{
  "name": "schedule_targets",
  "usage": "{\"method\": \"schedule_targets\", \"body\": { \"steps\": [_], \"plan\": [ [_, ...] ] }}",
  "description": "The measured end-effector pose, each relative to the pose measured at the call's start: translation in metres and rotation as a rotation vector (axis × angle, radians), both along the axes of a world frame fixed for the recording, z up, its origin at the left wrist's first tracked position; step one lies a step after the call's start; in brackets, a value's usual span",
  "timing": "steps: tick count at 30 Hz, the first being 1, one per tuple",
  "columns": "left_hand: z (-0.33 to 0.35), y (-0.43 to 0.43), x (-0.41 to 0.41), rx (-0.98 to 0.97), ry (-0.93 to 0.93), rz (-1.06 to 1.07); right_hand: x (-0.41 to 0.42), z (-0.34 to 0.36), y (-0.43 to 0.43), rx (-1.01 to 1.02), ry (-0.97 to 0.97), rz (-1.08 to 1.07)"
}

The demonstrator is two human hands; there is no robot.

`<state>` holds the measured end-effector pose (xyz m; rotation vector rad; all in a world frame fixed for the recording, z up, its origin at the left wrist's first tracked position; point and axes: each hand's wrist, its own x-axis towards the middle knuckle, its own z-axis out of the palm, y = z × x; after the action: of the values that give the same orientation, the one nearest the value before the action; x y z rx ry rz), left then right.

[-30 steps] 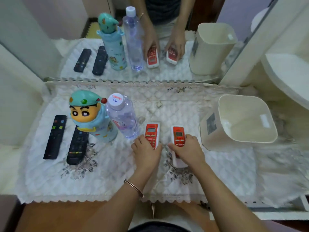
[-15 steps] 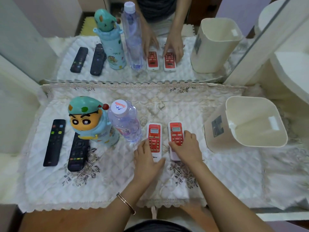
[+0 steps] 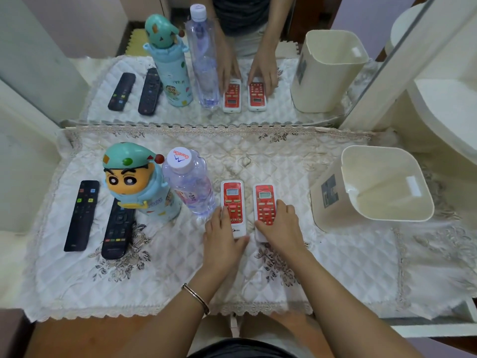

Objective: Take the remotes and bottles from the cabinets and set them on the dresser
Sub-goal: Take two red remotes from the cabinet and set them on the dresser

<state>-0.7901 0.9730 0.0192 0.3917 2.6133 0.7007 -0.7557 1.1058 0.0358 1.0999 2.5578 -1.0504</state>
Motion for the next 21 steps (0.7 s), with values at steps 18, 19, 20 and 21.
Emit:
{"method": "schedule_targets", "body": {
  "steps": [18, 19, 20, 21],
  "plan": [
    [0.001, -0.012, 0.012, 0.06, 0.034, 0.028, 0.021, -0.001, 0.003, -0.173, 0.189, 0.014],
    [0.002, -0.014, 0.013, 0.063, 0.033, 0.039, 0.025, -0.001, 0.003, -0.176, 0.195, 0.009],
    [0.003, -0.016, 0.013, 0.063, 0.035, 0.044, 0.03, -0.001, 0.003, -0.174, 0.196, -0.004],
    [0.004, -0.019, 0.014, 0.062, 0.038, 0.042, 0.035, -0.001, 0.004, -0.166, 0.195, -0.02]
  ]
}}
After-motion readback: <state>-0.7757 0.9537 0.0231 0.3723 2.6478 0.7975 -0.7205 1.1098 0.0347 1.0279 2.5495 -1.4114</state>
